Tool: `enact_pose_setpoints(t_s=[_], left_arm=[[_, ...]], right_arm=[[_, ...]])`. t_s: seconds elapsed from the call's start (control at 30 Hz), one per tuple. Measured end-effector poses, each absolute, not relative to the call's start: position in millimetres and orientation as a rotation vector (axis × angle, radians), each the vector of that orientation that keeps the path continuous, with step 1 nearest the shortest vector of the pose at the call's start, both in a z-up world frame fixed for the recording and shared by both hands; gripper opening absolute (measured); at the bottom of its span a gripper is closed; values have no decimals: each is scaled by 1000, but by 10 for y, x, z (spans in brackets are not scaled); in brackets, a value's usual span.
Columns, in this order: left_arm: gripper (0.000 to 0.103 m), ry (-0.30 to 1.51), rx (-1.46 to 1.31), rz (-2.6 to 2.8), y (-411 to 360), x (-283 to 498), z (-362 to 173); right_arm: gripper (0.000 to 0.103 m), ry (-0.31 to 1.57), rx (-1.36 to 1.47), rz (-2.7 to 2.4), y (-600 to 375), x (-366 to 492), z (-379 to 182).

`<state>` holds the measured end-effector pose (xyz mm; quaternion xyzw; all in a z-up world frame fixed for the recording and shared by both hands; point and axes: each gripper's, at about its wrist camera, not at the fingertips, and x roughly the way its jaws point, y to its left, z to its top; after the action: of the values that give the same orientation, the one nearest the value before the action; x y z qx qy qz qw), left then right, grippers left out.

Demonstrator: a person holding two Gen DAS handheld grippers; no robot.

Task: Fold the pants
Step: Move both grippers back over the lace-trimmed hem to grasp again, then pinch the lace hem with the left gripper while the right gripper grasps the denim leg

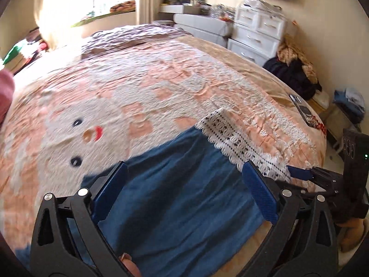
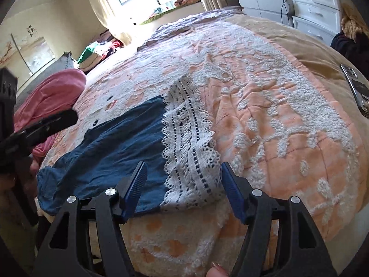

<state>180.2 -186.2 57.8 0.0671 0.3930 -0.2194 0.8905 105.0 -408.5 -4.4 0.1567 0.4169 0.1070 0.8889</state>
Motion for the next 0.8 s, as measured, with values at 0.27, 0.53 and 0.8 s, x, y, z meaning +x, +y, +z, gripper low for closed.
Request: enact_pose_setpoints(t_s=[0.27, 0.53, 0.8], left_arm=[[93, 886, 240, -529, -2334, 2453, 183], [91, 986, 249, -648, -2538, 2908, -138], [76, 1044, 211, -786, -2549, 3066, -279]], right_arm=[[63, 950, 400, 263, -4179, 1215, -198], [50, 947, 380, 272, -4148, 1170, -183], [51, 957, 333, 201, -4117, 1188, -202]])
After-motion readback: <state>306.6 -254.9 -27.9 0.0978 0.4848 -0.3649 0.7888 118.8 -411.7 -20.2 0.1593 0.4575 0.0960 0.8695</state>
